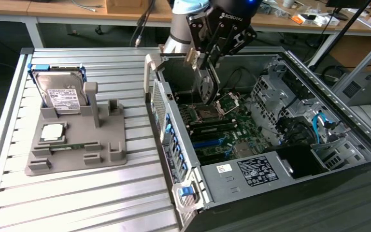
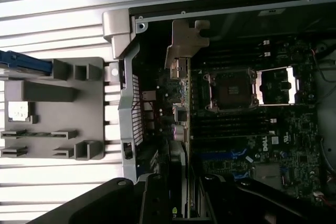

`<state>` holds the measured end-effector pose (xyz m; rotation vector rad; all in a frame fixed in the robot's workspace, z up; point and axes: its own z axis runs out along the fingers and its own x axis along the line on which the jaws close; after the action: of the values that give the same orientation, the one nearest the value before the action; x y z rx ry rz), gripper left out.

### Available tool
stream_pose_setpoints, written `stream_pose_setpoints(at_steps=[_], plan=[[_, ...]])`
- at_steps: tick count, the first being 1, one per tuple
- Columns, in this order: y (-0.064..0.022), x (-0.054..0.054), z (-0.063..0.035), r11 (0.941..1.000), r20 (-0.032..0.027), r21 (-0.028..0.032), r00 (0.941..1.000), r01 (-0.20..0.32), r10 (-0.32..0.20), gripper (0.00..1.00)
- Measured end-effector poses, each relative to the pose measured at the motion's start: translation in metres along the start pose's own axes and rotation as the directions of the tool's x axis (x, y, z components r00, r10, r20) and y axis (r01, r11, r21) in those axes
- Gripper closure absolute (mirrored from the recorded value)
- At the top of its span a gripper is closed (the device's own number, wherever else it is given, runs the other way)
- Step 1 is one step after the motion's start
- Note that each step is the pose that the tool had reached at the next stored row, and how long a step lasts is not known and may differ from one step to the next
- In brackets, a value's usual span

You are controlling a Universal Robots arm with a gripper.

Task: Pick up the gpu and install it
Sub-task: 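Pick up the gpu and move the gpu toward the slot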

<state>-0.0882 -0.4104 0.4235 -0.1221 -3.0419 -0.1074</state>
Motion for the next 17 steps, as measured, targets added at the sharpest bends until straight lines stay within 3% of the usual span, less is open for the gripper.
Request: stream_pose_setpoints(at_steps=[17], plan=[[0.0036,-0.05,0.0018,1.0,-0.018,0.0014,0.9998,-0.001,0.001,0.73]])
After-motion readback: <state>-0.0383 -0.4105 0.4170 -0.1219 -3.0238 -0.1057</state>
